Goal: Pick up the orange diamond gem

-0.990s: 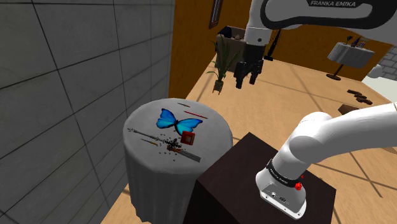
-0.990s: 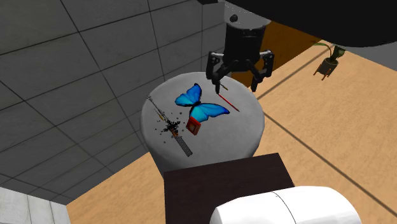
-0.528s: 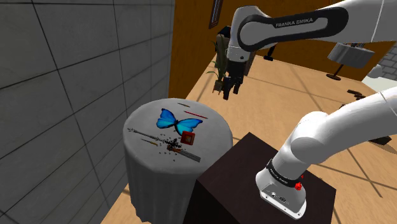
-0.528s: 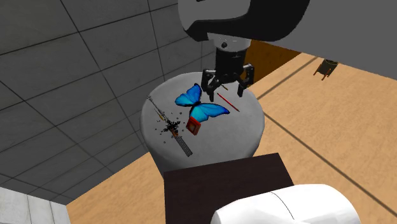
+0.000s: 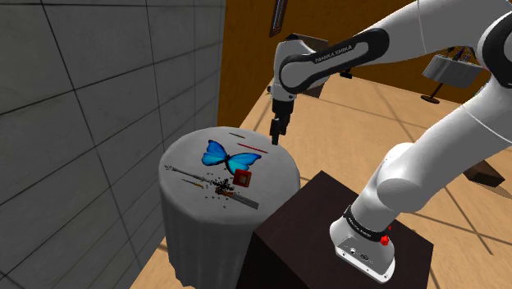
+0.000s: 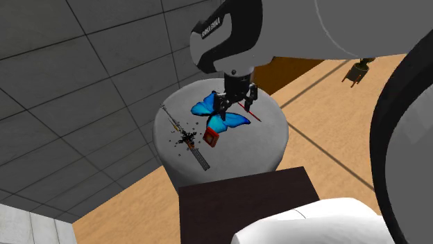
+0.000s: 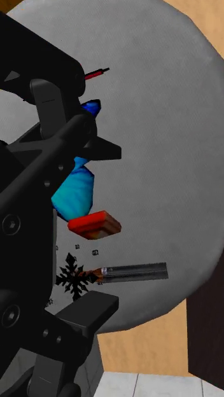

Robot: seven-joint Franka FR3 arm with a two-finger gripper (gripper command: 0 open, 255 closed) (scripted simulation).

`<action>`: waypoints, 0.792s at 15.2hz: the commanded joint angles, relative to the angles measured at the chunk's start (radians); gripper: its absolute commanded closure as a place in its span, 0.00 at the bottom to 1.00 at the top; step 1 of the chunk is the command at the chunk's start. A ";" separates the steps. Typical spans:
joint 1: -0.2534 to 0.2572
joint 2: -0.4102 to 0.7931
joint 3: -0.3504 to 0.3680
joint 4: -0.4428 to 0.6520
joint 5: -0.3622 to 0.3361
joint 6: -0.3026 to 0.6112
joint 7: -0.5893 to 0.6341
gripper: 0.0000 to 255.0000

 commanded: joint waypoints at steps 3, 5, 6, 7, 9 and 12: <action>0.027 0.163 0.003 0.032 0.013 0.122 -0.101 0.00; 0.038 0.240 0.008 0.054 0.019 0.174 -0.150 0.00; 0.043 0.279 0.012 0.066 0.023 0.198 -0.173 0.00; 0.048 0.318 0.017 0.079 0.026 0.222 -0.196 0.00; 0.055 0.395 0.028 0.108 0.031 0.266 -0.241 0.00; 0.065 0.509 0.048 0.158 0.033 0.324 -0.303 0.00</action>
